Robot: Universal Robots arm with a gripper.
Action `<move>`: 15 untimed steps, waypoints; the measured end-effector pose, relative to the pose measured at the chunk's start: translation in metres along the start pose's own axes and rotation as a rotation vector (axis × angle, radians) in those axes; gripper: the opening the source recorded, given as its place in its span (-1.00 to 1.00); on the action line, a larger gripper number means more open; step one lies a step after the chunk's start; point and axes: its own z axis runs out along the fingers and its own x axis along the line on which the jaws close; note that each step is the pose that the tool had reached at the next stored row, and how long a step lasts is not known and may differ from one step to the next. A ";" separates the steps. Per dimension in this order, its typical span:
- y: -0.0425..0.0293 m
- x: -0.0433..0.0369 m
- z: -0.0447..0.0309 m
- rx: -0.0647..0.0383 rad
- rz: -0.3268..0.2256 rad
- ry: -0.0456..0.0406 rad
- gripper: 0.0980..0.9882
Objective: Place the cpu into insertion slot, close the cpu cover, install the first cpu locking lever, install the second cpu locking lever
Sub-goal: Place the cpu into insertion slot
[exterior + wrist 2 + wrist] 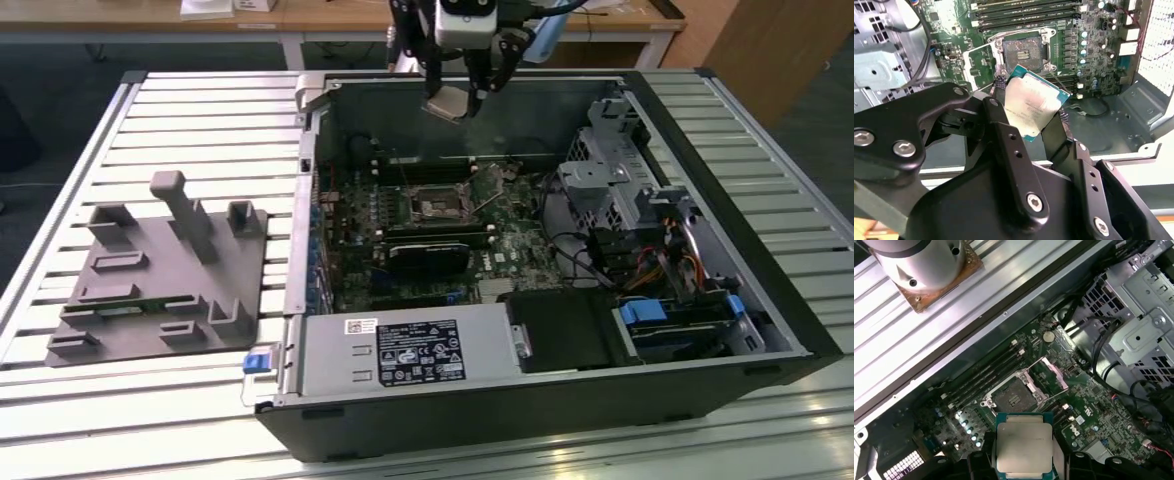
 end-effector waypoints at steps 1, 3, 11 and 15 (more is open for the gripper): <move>0.0000 0.0000 0.0001 0.000 0.011 -0.0010 -0.01; -0.0001 0.0001 0.0003 0.000 0.035 -0.0031 -0.01; -0.0004 0.0003 0.0016 -0.002 0.141 -0.0127 -0.01; -0.0006 0.0004 0.0023 -0.003 0.196 -0.0176 -0.01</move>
